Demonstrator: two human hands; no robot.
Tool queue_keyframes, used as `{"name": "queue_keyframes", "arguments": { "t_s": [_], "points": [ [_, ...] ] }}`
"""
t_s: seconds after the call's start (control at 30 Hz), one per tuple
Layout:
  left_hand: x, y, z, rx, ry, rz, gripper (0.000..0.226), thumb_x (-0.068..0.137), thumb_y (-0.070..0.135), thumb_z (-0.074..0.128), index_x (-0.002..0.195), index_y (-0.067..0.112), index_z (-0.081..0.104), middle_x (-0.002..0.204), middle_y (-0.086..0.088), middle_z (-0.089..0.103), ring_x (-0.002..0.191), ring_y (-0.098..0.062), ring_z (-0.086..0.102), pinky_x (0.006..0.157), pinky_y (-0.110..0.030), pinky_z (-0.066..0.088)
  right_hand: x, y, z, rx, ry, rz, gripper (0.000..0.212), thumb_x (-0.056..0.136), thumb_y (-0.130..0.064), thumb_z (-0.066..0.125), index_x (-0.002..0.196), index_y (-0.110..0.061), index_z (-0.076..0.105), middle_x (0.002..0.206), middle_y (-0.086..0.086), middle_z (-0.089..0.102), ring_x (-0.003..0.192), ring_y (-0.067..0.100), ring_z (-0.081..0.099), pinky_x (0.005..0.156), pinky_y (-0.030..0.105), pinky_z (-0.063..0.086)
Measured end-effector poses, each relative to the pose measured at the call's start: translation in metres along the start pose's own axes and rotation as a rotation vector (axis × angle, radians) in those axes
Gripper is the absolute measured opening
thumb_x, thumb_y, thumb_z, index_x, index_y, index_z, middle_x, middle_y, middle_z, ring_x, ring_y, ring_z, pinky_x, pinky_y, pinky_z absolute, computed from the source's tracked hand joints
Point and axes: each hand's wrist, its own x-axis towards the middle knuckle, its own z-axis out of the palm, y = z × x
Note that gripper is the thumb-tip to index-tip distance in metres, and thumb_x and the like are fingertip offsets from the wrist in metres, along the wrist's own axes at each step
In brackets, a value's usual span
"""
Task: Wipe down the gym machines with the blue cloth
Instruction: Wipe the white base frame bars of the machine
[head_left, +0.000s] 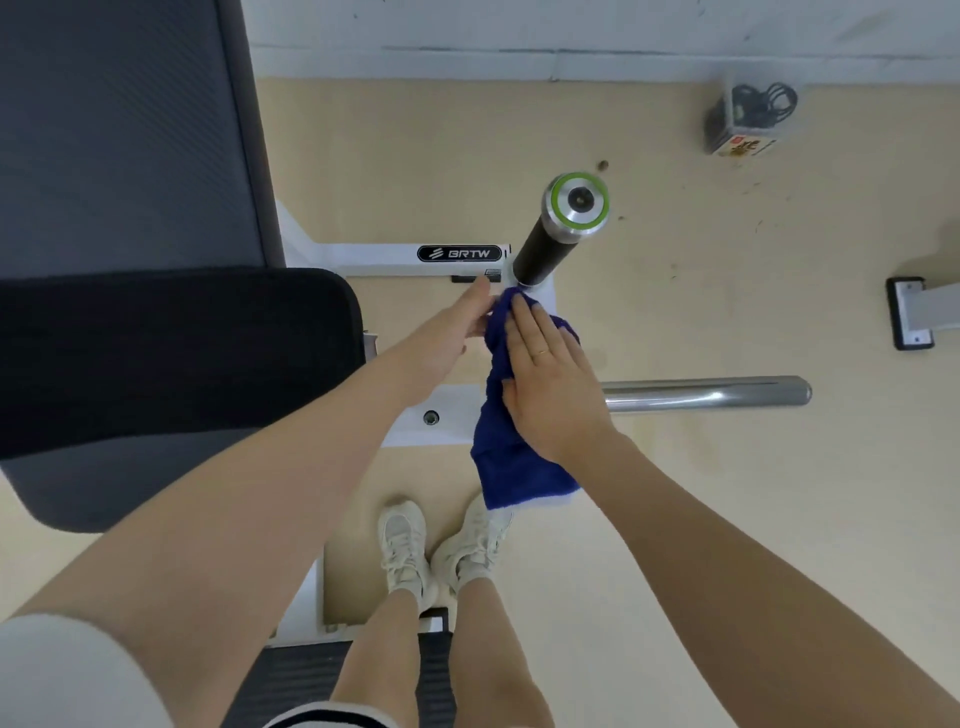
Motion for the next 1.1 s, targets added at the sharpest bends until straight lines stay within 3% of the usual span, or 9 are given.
{"name": "queue_keyframes", "arguments": {
  "t_s": [0.13, 0.3, 0.4, 0.47, 0.53, 0.6, 0.73, 0.9, 1.1],
  "points": [
    [-0.006, 0.002, 0.003, 0.068, 0.029, -0.029, 0.063, 0.073, 0.078, 0.023, 0.11, 0.04, 0.057, 0.129, 0.006, 0.056, 0.126, -0.011, 0.043, 0.114, -0.043, 0.02, -0.036, -0.008, 0.023, -0.001, 0.04, -0.018, 0.067, 0.087, -0.043, 0.029, 0.139, -0.003, 0.041, 0.148, 0.011, 0.038, 0.135, 0.027, 0.039, 0.109, 0.045, 0.03],
    [-0.012, -0.005, 0.004, -0.042, 0.17, -0.06, 0.045, 0.098, 0.049, 0.024, 0.126, 0.025, 0.049, 0.129, 0.004, 0.052, 0.124, -0.013, 0.042, 0.114, -0.043, 0.023, 0.005, 0.007, 0.006, 0.138, 0.092, 0.129, 0.069, 0.098, -0.045, 0.029, 0.15, -0.007, 0.002, 0.159, 0.004, -0.005, 0.146, 0.022, 0.0, 0.117, 0.036, 0.014],
    [-0.01, -0.01, 0.013, -0.121, 0.274, -0.051, 0.028, 0.097, 0.043, 0.03, 0.111, 0.029, 0.051, 0.127, 0.004, 0.053, 0.121, -0.014, 0.045, 0.109, -0.04, 0.03, -0.007, -0.007, 0.01, 0.397, 0.123, 0.279, 0.074, 0.097, -0.039, 0.042, 0.15, -0.005, 0.003, 0.158, 0.008, 0.004, 0.14, 0.026, 0.024, 0.105, 0.035, 0.035],
    [-0.01, -0.008, 0.027, -0.194, 0.32, 0.009, 0.021, 0.099, 0.036, 0.034, 0.111, 0.027, 0.049, 0.117, 0.007, 0.057, 0.114, -0.013, 0.05, 0.101, -0.032, 0.036, -0.029, -0.01, 0.011, 0.715, 0.08, 0.438, 0.065, 0.091, -0.039, 0.054, 0.144, -0.012, 0.026, 0.133, 0.001, 0.04, 0.114, 0.018, 0.047, 0.089, 0.031, 0.045],
    [-0.01, -0.009, 0.041, -0.273, 0.389, 0.048, 0.02, 0.099, 0.033, 0.036, 0.112, 0.025, 0.049, 0.111, 0.006, 0.06, 0.109, -0.015, 0.055, 0.096, -0.031, 0.041, -0.024, 0.001, 0.005, 1.119, -0.085, 0.632, 0.036, 0.084, -0.038, 0.064, 0.112, -0.021, 0.049, 0.094, -0.01, 0.049, 0.093, 0.008, 0.049, 0.073, 0.021, 0.044],
    [-0.01, -0.014, 0.049, -0.323, 0.466, 0.059, 0.017, 0.099, 0.033, 0.038, 0.105, 0.028, 0.053, 0.107, 0.006, 0.06, 0.107, -0.016, 0.056, 0.097, -0.032, 0.043, 0.006, 0.016, -0.007, 1.195, -0.064, 0.57, 0.025, 0.09, -0.028, 0.059, 0.105, -0.012, 0.046, 0.089, -0.003, 0.051, 0.09, 0.018, 0.053, 0.069, 0.023, 0.038],
    [-0.017, -0.02, 0.056, -0.337, 0.566, 0.094, 0.019, 0.1, 0.027, 0.036, 0.1, 0.025, 0.054, 0.094, 0.012, 0.054, 0.091, -0.004, 0.054, 0.074, -0.007, 0.045, 0.055, 0.027, -0.034, 1.24, 0.046, 0.448, 0.017, 0.092, -0.019, 0.056, 0.104, -0.006, 0.053, 0.089, 0.007, 0.058, 0.083, 0.022, 0.056, 0.074, 0.031, 0.043],
    [-0.023, -0.035, 0.073, -0.417, 0.584, 0.027, 0.027, 0.096, 0.024, 0.042, 0.083, 0.025, 0.066, 0.093, 0.004, 0.068, 0.096, -0.013, 0.061, 0.091, -0.03, 0.049, -0.003, 0.032, -0.009, 1.294, -0.192, 0.463, 0.019, 0.091, -0.021, 0.058, 0.106, -0.01, 0.058, 0.099, 0.007, 0.067, 0.091, 0.024, 0.063, 0.079, 0.036, 0.052],
    [-0.04, -0.05, 0.081, -0.484, 0.646, -0.063, 0.038, 0.1, 0.026, 0.031, 0.084, 0.025, 0.065, 0.089, 0.007, 0.064, 0.085, -0.008, 0.057, 0.073, -0.016, 0.045, 0.025, 0.037, -0.024, 1.225, -0.24, 0.446, 0.022, 0.09, -0.027, 0.061, 0.099, -0.008, 0.054, 0.088, 0.008, 0.061, 0.082, 0.023, 0.058, 0.07, 0.033, 0.05]
  ]
}}
